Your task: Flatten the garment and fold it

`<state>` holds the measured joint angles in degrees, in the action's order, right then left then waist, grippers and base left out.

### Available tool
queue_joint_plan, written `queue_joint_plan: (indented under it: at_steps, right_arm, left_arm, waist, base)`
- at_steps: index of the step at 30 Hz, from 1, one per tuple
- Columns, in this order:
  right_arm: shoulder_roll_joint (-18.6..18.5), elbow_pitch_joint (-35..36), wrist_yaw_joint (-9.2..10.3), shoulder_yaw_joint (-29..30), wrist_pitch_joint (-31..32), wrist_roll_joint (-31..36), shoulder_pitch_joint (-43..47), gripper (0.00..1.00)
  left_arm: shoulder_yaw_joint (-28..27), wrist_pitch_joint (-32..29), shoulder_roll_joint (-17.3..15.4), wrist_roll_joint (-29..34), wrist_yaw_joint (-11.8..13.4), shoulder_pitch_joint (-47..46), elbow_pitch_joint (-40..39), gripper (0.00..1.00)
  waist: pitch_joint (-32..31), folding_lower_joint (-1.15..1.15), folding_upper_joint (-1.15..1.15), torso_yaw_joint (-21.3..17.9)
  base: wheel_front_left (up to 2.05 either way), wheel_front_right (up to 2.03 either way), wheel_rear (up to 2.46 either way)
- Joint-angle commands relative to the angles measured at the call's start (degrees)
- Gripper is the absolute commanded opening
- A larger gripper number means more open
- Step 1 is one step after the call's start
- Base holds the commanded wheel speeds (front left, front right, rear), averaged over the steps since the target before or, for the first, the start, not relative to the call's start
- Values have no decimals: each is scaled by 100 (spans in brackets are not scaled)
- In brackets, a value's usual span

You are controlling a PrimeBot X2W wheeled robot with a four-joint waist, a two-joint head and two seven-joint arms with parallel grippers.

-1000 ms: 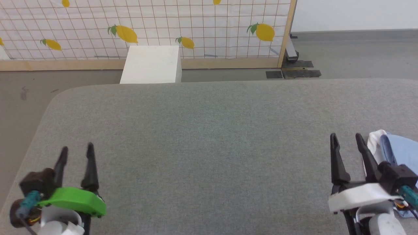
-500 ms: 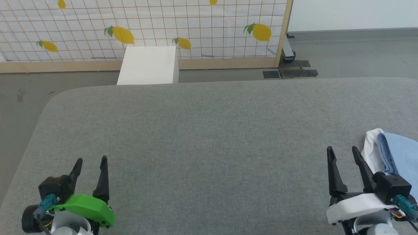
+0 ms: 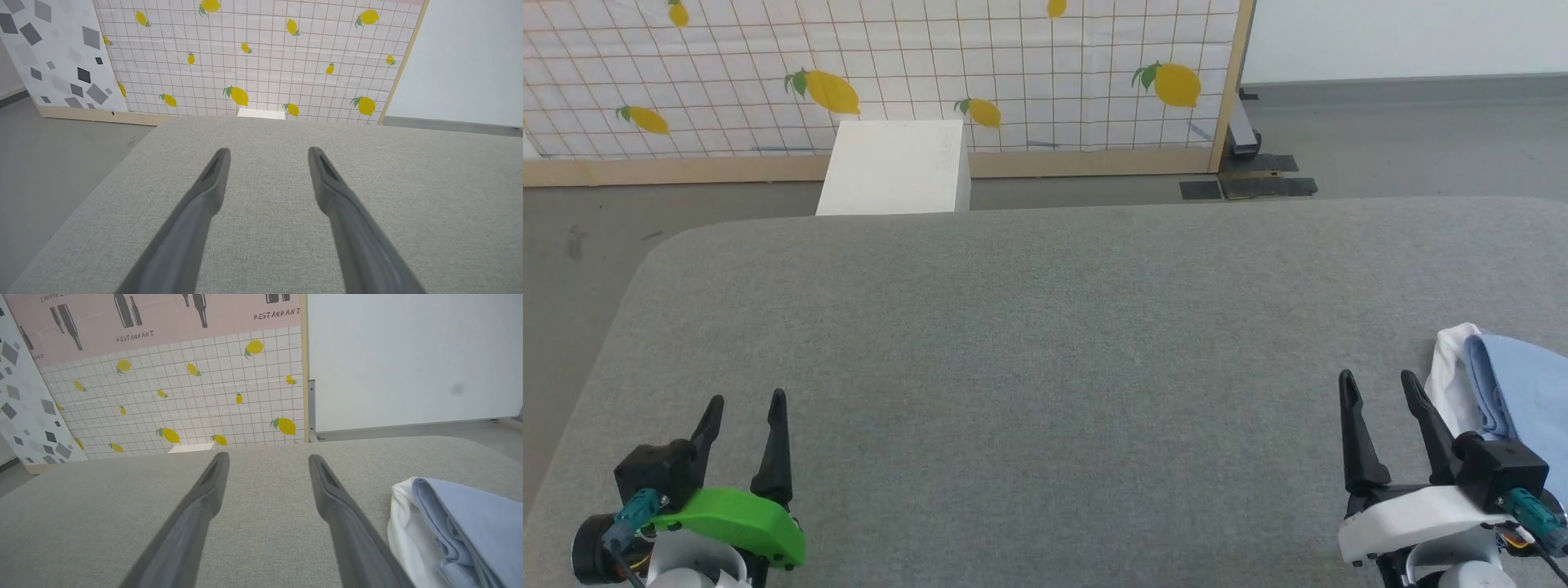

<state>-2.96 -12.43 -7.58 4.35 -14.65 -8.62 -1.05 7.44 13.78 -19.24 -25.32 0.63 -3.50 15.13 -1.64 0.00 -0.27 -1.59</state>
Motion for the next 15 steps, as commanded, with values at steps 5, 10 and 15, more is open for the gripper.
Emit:
queue_joint_plan:
  at_steps: [5, 10, 15]
  right_arm:
    - [8, -59, 9, -35, -23, -67, 17, 100]
    - [8, -79, 9, -61, -24, -70, 9, 100]
    - [8, -84, 9, -76, -25, -64, 0, 100]
  left_arm:
    - [-53, 66, 2, -30, -23, 4, 26, 100]
    - [-58, 80, 2, -39, -37, 13, 13, 100]
    - [-48, 87, -3, -50, -47, 12, 9, 100]
  waist:
    - [-15, 0, 27, -8]
    - [-24, 0, 27, -12]
    - [-15, 0, 27, -16]
  base:
    - [0, 0, 0]
    - [0, 0, 0]
    - [0, 0, 0]
